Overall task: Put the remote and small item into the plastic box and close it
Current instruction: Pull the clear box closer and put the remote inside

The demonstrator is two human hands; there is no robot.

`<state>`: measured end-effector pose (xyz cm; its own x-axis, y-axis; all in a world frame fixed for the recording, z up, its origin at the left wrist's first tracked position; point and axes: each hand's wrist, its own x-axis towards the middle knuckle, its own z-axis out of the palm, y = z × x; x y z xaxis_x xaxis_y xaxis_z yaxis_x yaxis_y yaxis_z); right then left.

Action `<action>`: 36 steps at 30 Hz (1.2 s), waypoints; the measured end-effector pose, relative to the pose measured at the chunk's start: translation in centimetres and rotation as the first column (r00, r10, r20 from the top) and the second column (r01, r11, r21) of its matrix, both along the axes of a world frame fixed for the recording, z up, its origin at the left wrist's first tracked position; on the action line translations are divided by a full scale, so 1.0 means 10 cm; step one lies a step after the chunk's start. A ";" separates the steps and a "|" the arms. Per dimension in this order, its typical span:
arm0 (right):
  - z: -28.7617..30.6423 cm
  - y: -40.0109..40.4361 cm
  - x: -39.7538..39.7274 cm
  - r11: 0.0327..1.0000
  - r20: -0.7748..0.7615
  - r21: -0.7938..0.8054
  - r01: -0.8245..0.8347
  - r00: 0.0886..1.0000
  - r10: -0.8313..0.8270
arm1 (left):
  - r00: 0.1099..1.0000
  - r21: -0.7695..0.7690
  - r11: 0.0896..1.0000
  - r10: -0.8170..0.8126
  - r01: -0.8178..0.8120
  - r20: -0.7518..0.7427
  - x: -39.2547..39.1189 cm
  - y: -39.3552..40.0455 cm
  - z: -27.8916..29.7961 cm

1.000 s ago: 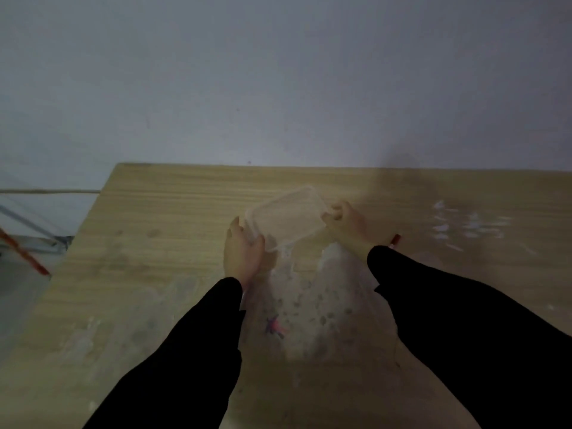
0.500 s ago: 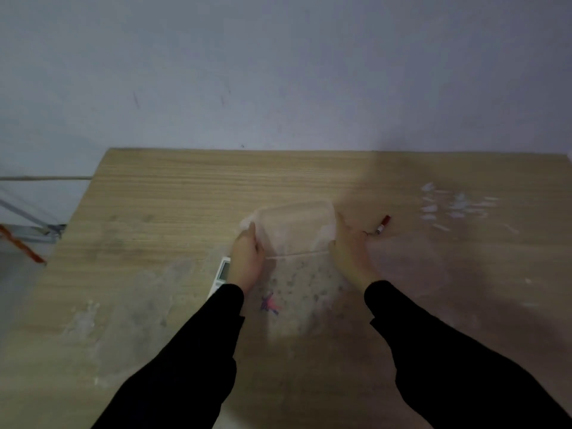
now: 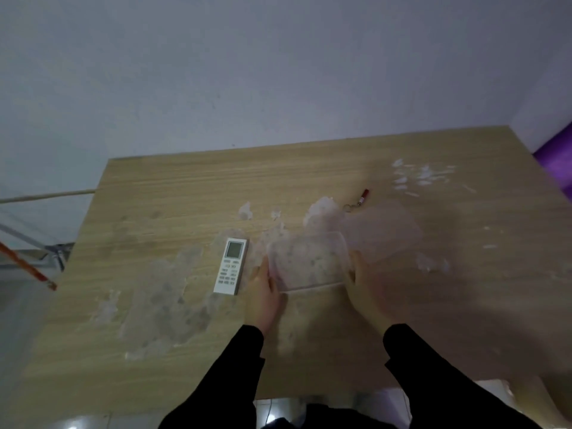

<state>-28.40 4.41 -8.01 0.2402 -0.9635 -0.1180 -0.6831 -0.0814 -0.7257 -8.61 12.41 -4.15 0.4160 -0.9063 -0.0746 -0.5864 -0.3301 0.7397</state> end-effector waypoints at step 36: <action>-0.03 0.21 -0.18 0.974 0.183 0.177 0.138 0.968 -0.170 | 0.861 0.163 0.901 -0.433 0.402 0.266 -0.17 -0.08 0.26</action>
